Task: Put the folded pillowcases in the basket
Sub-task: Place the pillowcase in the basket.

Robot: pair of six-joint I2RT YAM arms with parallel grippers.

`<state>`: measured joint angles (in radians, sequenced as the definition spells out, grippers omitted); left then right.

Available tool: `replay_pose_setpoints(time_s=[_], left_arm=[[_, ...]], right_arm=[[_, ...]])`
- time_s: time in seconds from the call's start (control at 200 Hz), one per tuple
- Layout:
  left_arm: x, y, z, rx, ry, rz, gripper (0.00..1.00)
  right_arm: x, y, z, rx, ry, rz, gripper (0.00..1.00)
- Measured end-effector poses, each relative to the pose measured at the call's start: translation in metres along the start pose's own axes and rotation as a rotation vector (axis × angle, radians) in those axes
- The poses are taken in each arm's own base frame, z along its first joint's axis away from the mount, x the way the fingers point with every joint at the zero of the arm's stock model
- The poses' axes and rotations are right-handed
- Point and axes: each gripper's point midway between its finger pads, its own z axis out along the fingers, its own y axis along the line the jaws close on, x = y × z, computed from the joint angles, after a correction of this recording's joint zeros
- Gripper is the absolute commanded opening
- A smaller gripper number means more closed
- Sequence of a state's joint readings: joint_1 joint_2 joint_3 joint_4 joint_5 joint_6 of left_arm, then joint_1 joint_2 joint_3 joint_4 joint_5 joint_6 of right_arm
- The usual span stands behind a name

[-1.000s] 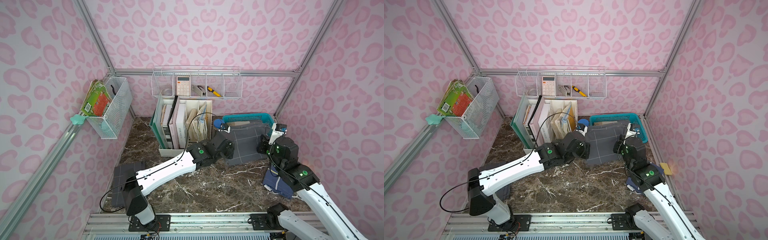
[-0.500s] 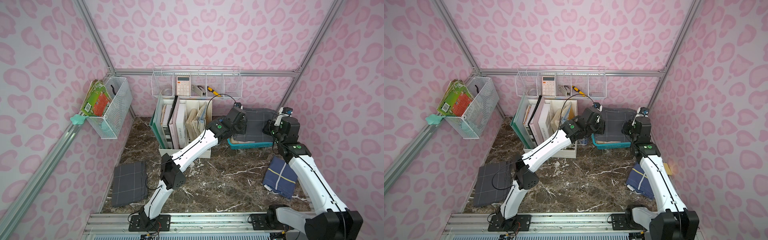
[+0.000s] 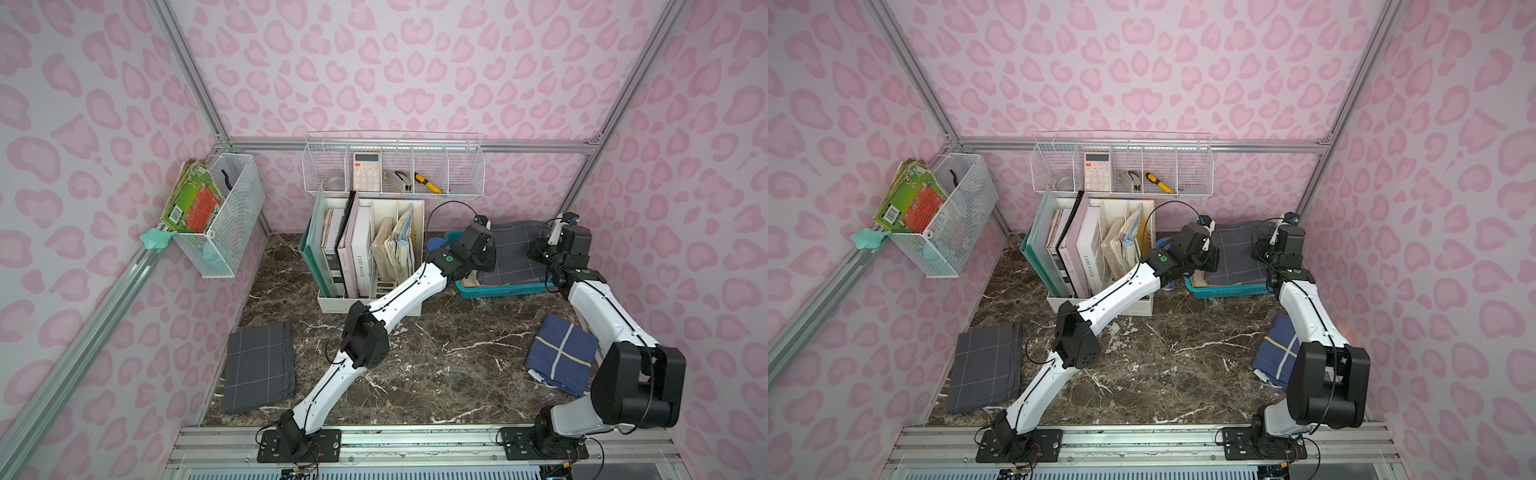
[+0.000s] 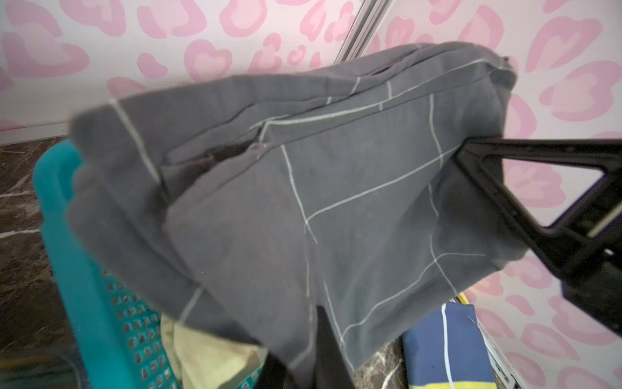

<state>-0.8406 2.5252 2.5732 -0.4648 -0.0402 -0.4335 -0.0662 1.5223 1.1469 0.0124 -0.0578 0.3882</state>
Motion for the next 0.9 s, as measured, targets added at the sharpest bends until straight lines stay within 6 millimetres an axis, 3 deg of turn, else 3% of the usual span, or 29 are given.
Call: replay_pose_setpoints(time_s=[0.34,0.665,0.805,0.905], left_arm=[[0.021,0.035,0.033,-0.046,0.015,0.007,0.0],[0.028,0.037,0.038,-0.05,0.025,0.006,0.0],[0.035,0.042,0.043,-0.063,0.034,0.004,0.13],[0.041,0.047,0.047,-0.079,0.042,0.004,0.3]], right_arm=[[0.025,-0.005,0.036,-0.022,0.057,0.002,0.0],[0.045,-0.017,0.058,0.008,0.106,-0.003,0.0],[0.049,-0.019,0.068,0.014,0.123,-0.002,0.05],[0.053,-0.021,0.076,0.023,0.149,-0.002,0.12]])
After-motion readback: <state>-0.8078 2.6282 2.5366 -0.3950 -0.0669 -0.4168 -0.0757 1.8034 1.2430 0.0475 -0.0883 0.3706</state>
